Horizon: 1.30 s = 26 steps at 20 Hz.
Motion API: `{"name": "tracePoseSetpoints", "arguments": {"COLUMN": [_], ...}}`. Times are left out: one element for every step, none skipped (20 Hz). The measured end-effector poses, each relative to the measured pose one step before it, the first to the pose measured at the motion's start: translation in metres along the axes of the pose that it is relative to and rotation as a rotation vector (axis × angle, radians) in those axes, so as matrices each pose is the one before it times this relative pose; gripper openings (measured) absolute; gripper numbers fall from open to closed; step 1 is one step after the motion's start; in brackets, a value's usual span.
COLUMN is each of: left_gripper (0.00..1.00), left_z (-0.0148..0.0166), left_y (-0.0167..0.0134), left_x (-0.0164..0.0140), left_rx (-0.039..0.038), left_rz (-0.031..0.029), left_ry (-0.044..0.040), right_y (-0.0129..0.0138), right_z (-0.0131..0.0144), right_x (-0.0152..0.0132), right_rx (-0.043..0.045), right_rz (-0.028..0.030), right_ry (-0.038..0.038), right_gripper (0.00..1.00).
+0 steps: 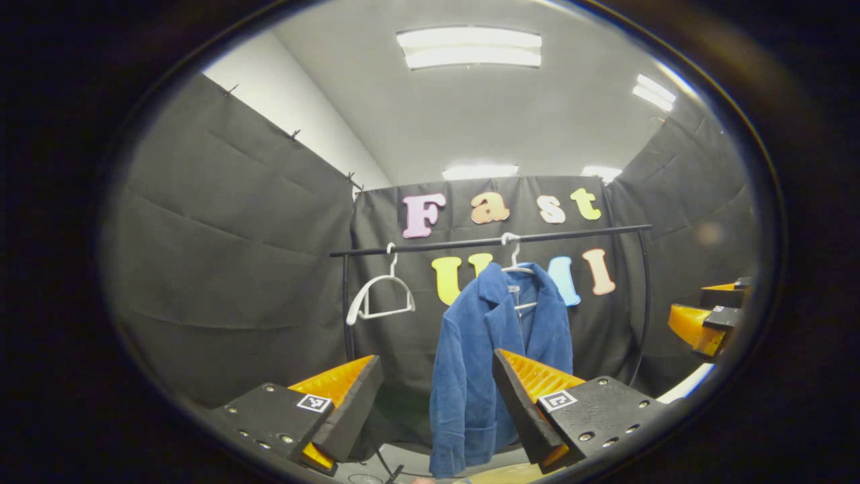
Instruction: Grasp the clothes on the hanger with both hands and then place them into the laundry hamper below.
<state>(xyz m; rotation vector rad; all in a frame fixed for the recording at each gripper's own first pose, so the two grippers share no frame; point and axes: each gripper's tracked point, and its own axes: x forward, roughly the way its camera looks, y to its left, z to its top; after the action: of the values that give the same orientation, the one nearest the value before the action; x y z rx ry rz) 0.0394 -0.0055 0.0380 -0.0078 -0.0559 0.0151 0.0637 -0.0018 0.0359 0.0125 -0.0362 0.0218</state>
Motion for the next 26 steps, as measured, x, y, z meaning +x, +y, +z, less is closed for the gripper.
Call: {"name": "tracePoseSetpoints", "arguments": {"left_gripper": [1.0,1.0,1.0,1.0,1.0,1.0,1.0,1.0,0.89,0.89,0.89,0.89,0.89,0.89,1.0,0.89,0.89,0.89,0.95,0.95,0.95,0.95,0.95,0.95,1.0,1.0], "left_z": [0.00445,0.00351,0.00431,0.00355,0.00419,0.00171,0.0022,-0.00027,0.00002,-0.00145,-0.00112,-0.00152,-0.00197,-0.00248,-0.00162,-0.00293,-0.002,-0.00186,-0.00201,-0.00359,-0.00324,-0.00654,-0.0077,-0.00717,-0.00727,-0.00786], "left_y": [-0.00546,-0.00431,-0.00506,-0.00305,-0.0036,-0.005,-0.00552,-0.00482,-0.00468,-0.00463,-0.00296,-0.00399,-0.00488,-0.0034,-0.00443,-0.00617,-0.00558,-0.00548,-0.00433,-0.00478,-0.00444,-0.00579,-0.00427,-0.0019,-0.00323,-0.0055], "left_x": [0.00701,0.00775,0.00674,0.00669,0.00849,0.00713,0.00794,0.00865,0.00824,0.00762,0.008,0.00943,0.00934,0.00952,0.00909,0.00641,0.00843,0.00759,0.00937,0.00922,0.00847,0.00947,0.00921,0.00793,0.00703,0.00606], "left_rx": [0.00042,0.00223,0.00689,0.00758,0.00455,0.00023,-0.0031,-0.00563,-0.00509,-0.00074,0.00235,0.00322,0.00238,-0.00039,-0.00308,-0.00535,-0.00809,-0.00748,-0.00535,-0.00306,-0.00228,-0.00216,-0.00229,-0.00445,-0.00837,-0.00899], "left_rz": [-0.00606,-0.00384,-0.0026,0.00041,0.00151,0.00077,0.00081,0.0002,0.0004,0.00171,0.00599,0.00524,0.00449,0.00369,0.00118,0.0018,0.00165,0.00076,0.00092,0.00168,0.00371,0.00137,0.00848,0.01771,0.01356,0.00519], "left_ry": [-0.00283,-0.00441,-0.00502,-0.00724,-0.006,-0.00378,0.00015,0.00399,0.00456,0.00511,0.00428,0.00329,0.00483,0.00454,0.00593,0.00838,0.00739,0.00619,0.00371,0.00342,0.00454,0.01101,0.01564,0.01458,0.01272,0.01461], "right_y": [-0.00001,-0.00008,-0.00146,-0.00071,-0.00017,0.00023,-0.00016,0.00009,-0.00014,0.0011,0.00088,0.00045,-0.00002,0.00074,0.00005,0.00049,0.00117,0.00119,0.0012,0.0014,0.00078,0.00097,0.00056,0.00183,0.00094,0.00336], "right_z": [0.00499,0.00475,0.00477,0.00219,0.0019,0.00016,0.00036,-0.00056,0.00088,0.00065,0.00062,0.00089,0.00147,0.00013,0.00088,-0.00213,-0.00287,-0.00313,-0.00319,-0.00379,-0.00509,-0.00654,-0.00647,-0.00463,-0.00496,-0.00534], "right_x": [0.00941,0.00822,0.00969,0.00931,0.01063,0.01038,0.00992,0.00949,0.00954,0.01,0.00963,0.00974,0.01222,0.01008,0.01094,0.01133,0.00933,0.00994,0.00985,0.00996,0.01028,0.00804,0.00897,0.00917,0.00808,0.00868], "right_rx": [0.00155,0.0023,0.00231,0.00158,0.00206,0.00208,0.00216,0.00218,0.00472,0.00453,0.00427,0.00386,0.00335,0.00199,0.00279,0.00447,0.00578,0.00809,0.00906,0.0083,0.00669,0.00531,0.00511,0.00541,0.00369,0.00175], "right_rz": [0.00573,0.00729,0.00595,0.00608,0.00773,0.00923,0.01017,0.00995,0.01038,0.01285,0.01173,0.01092,0.01004,0.00951,0.01032,0.01278,0.01065,0.01158,0.01227,0.01168,0.01212,0.01275,0.01235,0.01456,0.01574,0.02483], "right_ry": [-0.00721,-0.00847,-0.00835,-0.00425,-0.00182,0.00153,0.00428,0.00657,0.00204,0.00132,-0.00112,-0.00184,-0.00627,-0.00604,-0.0037,0.00074,0.00349,0.00582,0.00608,0.00697,0.01001,0.013,0.0137,0.01284,0.0091,0.00847], "right_gripper": [0.96,0.96,0.96,0.96,0.96,0.96,0.96,0.96,0.96,0.96,0.96,0.96,0.96,0.96,0.96,0.96,0.96,0.96,0.96,0.96,0.96,0.96,0.96,0.96,0.96,0.96]}}
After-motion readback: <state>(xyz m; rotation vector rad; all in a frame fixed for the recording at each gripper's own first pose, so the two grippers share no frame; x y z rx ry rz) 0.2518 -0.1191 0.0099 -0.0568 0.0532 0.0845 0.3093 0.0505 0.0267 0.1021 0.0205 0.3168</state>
